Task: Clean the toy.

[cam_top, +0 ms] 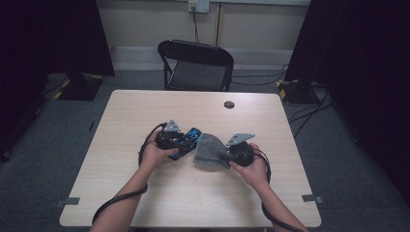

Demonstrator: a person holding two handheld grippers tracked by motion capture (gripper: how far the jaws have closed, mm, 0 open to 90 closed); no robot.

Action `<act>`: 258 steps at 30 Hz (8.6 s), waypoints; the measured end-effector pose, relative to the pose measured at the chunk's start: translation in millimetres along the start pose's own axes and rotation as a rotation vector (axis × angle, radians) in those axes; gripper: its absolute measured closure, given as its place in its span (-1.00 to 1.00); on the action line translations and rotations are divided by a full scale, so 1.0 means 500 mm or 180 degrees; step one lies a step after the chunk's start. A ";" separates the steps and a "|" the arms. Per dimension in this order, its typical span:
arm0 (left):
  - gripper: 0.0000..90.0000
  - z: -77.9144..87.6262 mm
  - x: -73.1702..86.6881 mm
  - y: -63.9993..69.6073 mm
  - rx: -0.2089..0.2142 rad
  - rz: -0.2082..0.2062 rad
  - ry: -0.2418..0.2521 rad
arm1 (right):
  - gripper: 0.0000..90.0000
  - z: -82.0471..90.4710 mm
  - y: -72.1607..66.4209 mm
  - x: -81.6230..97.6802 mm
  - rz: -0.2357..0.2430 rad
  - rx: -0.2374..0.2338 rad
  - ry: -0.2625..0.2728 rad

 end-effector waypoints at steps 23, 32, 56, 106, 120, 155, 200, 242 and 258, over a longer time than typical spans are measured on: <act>-0.03 0.005 -0.002 0.000 0.0011 0.0075 -0.0094 | 0.58 -0.033 -0.206 -0.035 0.0855 -0.1197 0.0044; -0.03 0.008 0.002 0.003 -0.0023 0.0072 -0.0067 | 0.59 -0.108 -0.197 -0.064 0.0802 -0.1058 -0.0211; -0.03 0.013 0.008 0.002 -0.0023 0.0070 -0.0015 | 0.58 -0.131 -0.063 -0.060 0.0516 -0.0501 -0.0392; -0.03 0.016 0.010 0.002 -0.0025 0.0081 0.0039 | 0.58 -0.121 0.076 -0.027 -0.0064 0.0200 -0.0475; -0.03 0.016 0.010 0.002 -0.0026 0.0081 0.0040 | 0.58 -0.093 0.128 0.004 -0.0324 0.0450 -0.0384; -0.03 0.016 0.011 0.002 -0.0026 0.0120 0.0044 | 0.56 -0.050 -0.115 -0.025 0.0577 -0.0536 -0.0127; -0.03 0.022 0.015 0.003 -0.0034 0.0129 0.0009 | 0.56 -0.148 -0.094 -0.082 0.0596 -0.0560 -0.0314; -0.03 0.023 0.015 0.003 -0.0041 0.0144 0.0034 | 0.56 -0.133 0.026 -0.048 0.0171 0.0115 -0.0410; -0.03 0.023 0.015 0.003 -0.0047 0.0124 -0.0004 | 0.56 -0.120 0.084 -0.023 -0.0020 0.0293 -0.0465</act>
Point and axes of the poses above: each handheld gripper's, and its own axes: z roughly backward along the jaws, x roughly out of its underside, y roughly to its right, the point moved 8 cm from there along -z, roughly forward along the jaws, and after that the axes turned 6 degrees about x, right-handed, at the moved point
